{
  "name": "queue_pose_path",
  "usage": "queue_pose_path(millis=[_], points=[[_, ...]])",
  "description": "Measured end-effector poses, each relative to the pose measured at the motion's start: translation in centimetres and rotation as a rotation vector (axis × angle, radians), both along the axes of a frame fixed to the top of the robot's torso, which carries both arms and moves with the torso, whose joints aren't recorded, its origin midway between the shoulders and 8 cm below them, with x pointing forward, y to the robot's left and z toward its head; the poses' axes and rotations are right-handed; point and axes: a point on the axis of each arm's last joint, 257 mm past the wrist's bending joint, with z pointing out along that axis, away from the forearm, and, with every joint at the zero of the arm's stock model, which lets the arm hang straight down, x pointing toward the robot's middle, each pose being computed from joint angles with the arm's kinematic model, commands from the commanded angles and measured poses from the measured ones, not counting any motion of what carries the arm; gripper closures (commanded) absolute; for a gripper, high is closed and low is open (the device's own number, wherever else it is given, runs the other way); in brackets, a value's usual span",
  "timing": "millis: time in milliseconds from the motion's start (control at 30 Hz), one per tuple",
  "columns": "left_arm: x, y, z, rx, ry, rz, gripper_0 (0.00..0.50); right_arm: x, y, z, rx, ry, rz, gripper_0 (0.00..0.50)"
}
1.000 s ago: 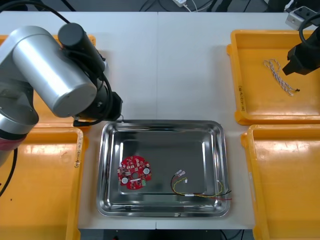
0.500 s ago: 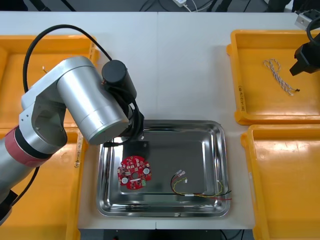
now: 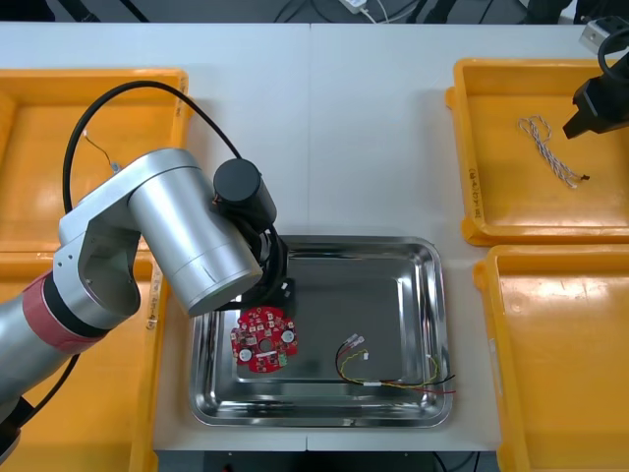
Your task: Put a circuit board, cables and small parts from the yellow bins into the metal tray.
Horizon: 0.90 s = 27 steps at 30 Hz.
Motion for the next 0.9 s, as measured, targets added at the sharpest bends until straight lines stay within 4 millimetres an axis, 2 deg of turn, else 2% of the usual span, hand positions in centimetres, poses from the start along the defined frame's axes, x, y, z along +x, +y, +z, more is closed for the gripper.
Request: queue_pose_path(millis=[233, 367, 400, 433, 467, 500, 533, 567, 633, 900], points=[[-0.4, -0.3, -0.9, -0.012, 0.006, -0.001, 0.498, 1.2, -0.7, -0.2, -0.072, -0.033, 0.11, 0.0], [-0.5, -0.3, -1.1, -0.014, 0.009, -0.002, 0.483, 1.4, -1.0, -0.8, -0.075, -0.029, 0.112, 0.0], [-0.6, -0.3, -1.1, -0.014, 0.009, -0.002, 0.446, 1.4, -1.1, -0.9, -0.074, -0.028, 0.109, 0.0], [-0.6, -0.3, -1.1, -0.014, 0.009, -0.002, 0.34, 1.5, -1.2, -1.1, -0.072, -0.028, 0.106, 0.0], [-0.6, -0.3, -1.1, -0.014, 0.009, -0.003, 0.28, 1.6, -1.3, -1.3, -0.07, -0.029, 0.102, 0.0], [-0.6, -0.4, -1.1, -0.014, 0.009, -0.003, 0.258, 1.7, -1.4, -1.5, -0.069, -0.029, 0.101, 0.0], [-0.6, -0.4, -1.1, -0.013, 0.008, -0.003, 0.176, 1.8, -1.5, -1.7, -0.071, -0.029, 0.106, 0.0], [-0.5, -0.4, -1.2, -0.013, 0.006, -0.003, 0.155, 1.8, -1.6, -1.9, -0.076, -0.028, 0.114, 0.0], [-0.6, -0.4, -1.3, -0.009, 0.002, 0.0, 0.0, 1.9, -1.8, -2.2, -0.095, -0.028, 0.148, 0.0], [-0.9, -0.6, -2.1, -0.022, 0.0, 0.019, 0.0, 2.4, -2.3, -3.3, -0.117, -0.034, 0.187, 0.0]])
